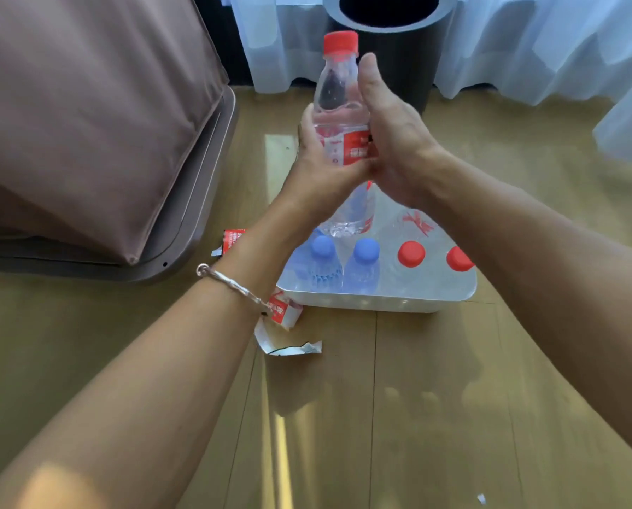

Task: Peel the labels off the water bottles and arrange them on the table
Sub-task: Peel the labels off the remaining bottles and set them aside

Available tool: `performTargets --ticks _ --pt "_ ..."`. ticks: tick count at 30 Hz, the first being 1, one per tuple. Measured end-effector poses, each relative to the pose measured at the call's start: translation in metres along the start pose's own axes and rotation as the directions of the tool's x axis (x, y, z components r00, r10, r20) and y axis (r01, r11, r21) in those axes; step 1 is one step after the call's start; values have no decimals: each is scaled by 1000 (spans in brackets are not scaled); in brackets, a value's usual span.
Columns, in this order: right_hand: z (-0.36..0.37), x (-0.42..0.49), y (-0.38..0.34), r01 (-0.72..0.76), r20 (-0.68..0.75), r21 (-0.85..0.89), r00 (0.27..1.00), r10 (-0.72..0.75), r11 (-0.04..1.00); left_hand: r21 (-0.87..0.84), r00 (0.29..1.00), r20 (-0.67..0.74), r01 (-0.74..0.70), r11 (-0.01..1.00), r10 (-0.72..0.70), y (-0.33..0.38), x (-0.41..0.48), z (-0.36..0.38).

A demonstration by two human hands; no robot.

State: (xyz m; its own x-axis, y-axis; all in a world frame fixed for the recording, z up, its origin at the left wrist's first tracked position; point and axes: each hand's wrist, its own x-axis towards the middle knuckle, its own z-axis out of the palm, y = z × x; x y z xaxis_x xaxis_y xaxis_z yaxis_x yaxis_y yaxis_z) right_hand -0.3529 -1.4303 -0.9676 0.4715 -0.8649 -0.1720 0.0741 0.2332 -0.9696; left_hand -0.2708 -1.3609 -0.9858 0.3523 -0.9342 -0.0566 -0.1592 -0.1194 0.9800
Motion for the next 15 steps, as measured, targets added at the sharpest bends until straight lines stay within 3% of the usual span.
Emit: performTargets --ticks 3,8,15 --pt "-6 -3 8 -63 124 59 991 55 996 126 996 83 -44 991 34 -9 -1 -11" --pt "-4 -8 12 -111 198 93 976 90 990 165 995 -57 -69 984 79 -14 -6 -11" --pt "-1 -18 14 -227 231 -143 939 256 963 266 976 -207 -6 964 63 -13 -7 -7"
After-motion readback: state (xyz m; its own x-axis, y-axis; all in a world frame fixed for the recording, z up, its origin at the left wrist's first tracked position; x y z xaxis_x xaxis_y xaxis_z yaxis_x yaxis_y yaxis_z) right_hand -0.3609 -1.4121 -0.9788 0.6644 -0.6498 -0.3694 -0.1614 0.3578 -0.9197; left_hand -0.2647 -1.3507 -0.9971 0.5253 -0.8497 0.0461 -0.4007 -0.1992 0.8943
